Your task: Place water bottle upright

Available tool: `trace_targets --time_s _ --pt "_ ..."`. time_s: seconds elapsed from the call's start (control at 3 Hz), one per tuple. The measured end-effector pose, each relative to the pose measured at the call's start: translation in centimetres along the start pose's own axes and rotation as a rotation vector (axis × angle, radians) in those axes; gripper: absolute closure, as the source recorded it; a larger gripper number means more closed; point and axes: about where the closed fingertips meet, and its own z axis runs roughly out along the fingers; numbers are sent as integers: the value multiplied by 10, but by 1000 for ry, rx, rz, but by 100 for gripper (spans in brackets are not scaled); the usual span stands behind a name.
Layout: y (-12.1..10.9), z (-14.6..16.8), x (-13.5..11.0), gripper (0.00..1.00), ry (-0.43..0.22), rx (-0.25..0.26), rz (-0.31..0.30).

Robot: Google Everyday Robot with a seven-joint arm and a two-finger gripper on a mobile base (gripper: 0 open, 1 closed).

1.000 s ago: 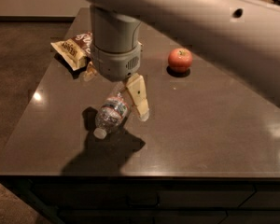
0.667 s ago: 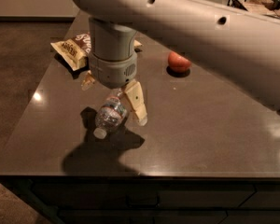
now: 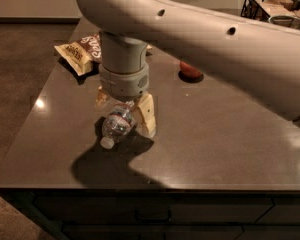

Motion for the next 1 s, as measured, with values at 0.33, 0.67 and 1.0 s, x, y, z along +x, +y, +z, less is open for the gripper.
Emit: trace_targets --time_s 0.33,0.67,1.0 --pt "1 5 -1 41 18 -21 -28" --pt "-3 0 -4 64 26 -30 -23" --pt "-13 -20 -12 88 -6 -16 33"
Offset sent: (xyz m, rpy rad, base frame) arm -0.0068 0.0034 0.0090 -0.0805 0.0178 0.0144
